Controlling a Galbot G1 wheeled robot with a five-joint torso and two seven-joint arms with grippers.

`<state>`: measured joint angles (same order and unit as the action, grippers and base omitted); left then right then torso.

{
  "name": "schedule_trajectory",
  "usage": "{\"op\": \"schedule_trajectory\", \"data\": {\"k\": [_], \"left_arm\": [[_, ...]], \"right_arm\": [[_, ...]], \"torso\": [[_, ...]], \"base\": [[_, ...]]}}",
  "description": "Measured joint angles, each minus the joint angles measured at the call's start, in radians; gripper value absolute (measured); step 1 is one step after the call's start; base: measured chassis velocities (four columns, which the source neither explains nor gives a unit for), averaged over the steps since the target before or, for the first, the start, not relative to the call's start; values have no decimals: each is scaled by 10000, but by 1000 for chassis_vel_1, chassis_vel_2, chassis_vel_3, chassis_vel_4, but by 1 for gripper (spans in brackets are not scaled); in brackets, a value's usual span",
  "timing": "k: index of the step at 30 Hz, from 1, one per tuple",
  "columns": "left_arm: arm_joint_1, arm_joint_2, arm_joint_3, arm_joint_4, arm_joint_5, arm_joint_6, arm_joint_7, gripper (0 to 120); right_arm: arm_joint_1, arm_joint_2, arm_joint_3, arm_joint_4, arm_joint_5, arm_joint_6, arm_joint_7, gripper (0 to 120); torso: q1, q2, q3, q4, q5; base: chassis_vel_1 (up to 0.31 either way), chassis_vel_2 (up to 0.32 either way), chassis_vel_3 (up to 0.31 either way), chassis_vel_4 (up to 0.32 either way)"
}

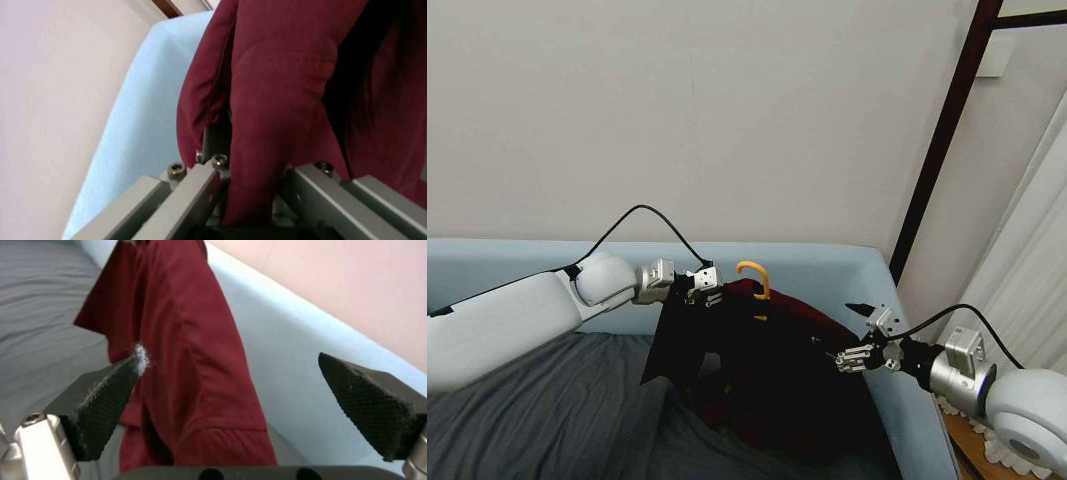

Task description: Pick up the clothes from the sofa and hang them on the clothes hanger.

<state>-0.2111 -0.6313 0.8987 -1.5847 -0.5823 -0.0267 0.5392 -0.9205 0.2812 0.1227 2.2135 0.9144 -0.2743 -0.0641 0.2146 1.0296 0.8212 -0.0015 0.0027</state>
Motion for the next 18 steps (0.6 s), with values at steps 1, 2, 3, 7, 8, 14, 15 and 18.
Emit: {"op": "schedule_trajectory", "data": {"k": [1, 2, 3, 7, 8, 14, 15, 18], "left_arm": [[113, 9, -49, -27, 4, 12, 0, 0], [192, 14, -77, -52, 5, 27, 0, 0], [256, 18, -92, -90, 0, 53, 1, 0], [343, 30, -88, -240, -47, 148, 6, 0], [348, 42, -74, -273, -76, 164, 13, 0], [516, 197, 62, -580, -208, 247, 51, 0], [546, 215, 64, -614, -204, 247, 58, 0], [583, 221, 64, -640, -201, 247, 58, 0]], "right_arm": [[40, -2, -59, 6, 0, -54, -98, 100], [94, 9, -98, 2, 3, -173, -224, 100], [204, 56, -183, -40, 3, -327, -397, 100], [899, 284, -855, -255, -72, -528, -703, 100], [1079, 334, -1046, -299, -92, -558, -723, 100], [2900, 922, -2860, -871, -300, -839, -820, 100], [3084, 991, -3062, -920, -275, -893, -838, 100], [3241, 1060, -3246, -942, -231, -964, -861, 100]], "torso": [[0, 0, 0, 0, 0], [0, 0, 0, 0, -1], [-1, 0, 0, 0, -3], [-1, 0, 0, -1, -1], [-1, 0, 0, -2, 0], [0, 0, 1, 3, -1], [0, 0, 0, 3, -3], [0, 0, 0, 3, -2]], "base": [[0, 0, 0, 0], [0, 0, 0, 0], [0, 0, 0, 0], [0, 0, 0, 0], [0, 0, 0, 0], [0, 0, 0, 0], [0, 0, 0, 0], [0, 0, 0, 0]]}}
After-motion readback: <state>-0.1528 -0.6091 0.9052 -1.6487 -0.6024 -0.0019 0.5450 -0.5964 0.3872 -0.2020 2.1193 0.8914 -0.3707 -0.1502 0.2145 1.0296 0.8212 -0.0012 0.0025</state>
